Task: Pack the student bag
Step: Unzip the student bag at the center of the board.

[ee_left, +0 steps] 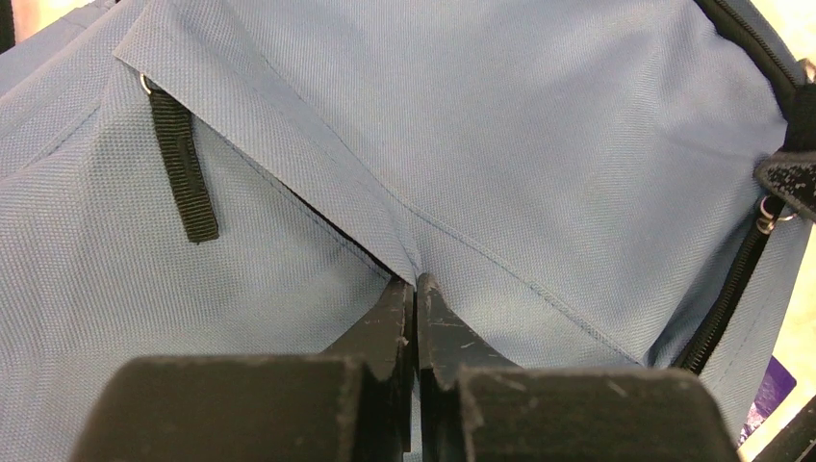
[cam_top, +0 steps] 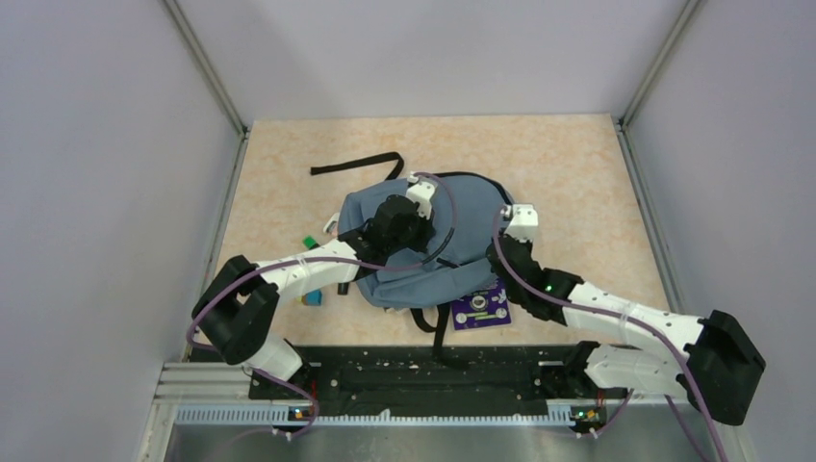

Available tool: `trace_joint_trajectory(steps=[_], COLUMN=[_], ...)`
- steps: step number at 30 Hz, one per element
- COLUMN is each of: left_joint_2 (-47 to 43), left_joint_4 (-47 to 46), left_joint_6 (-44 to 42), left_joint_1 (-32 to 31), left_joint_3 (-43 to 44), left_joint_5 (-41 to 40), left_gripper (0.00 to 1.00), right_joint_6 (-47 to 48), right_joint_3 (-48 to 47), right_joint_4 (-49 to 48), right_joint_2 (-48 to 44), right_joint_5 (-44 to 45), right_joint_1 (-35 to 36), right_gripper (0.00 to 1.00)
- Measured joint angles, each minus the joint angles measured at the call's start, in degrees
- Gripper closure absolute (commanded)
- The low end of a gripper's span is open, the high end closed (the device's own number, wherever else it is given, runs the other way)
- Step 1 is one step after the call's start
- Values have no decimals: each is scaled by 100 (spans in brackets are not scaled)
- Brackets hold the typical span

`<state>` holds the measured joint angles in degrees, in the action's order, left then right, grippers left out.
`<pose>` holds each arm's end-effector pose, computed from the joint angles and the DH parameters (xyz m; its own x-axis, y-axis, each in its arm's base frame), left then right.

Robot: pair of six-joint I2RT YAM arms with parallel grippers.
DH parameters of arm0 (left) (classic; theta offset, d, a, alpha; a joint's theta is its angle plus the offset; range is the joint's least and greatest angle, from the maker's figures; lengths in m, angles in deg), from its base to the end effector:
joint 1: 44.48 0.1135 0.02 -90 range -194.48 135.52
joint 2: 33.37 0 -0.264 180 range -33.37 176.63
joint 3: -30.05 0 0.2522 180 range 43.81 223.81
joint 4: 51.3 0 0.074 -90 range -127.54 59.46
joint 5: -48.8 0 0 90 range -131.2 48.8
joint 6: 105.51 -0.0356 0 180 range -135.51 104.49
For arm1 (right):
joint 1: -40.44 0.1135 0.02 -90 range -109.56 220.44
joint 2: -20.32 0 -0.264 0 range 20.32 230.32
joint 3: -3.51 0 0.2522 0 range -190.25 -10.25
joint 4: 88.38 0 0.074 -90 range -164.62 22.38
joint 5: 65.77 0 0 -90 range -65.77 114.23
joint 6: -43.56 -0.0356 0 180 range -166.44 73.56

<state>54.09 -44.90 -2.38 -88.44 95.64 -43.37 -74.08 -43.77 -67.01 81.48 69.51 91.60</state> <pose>0.2449 -0.2342 0.2314 -0.4841 0.1515 -0.8618 0.5747 0.7977 -0.1826 0.1567 0.1542 0.2271 -0.4061 0.0162 -0.9137 0.0048 0.9999 0.0156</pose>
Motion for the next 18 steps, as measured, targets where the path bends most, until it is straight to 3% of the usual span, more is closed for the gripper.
trace_joint_trajectory(steps=[18], left_joint_2=[0], left_joint_4=[-269], left_joint_6=[-260], left_joint_1=[2], left_joint_3=[-127], left_joint_5=[79], left_gripper=[100], right_joint_6=[107], right_joint_3=[-81], right_joint_4=[66], right_joint_2=[-120], right_joint_5=[-986], right_joint_1=[-914], right_gripper=[100])
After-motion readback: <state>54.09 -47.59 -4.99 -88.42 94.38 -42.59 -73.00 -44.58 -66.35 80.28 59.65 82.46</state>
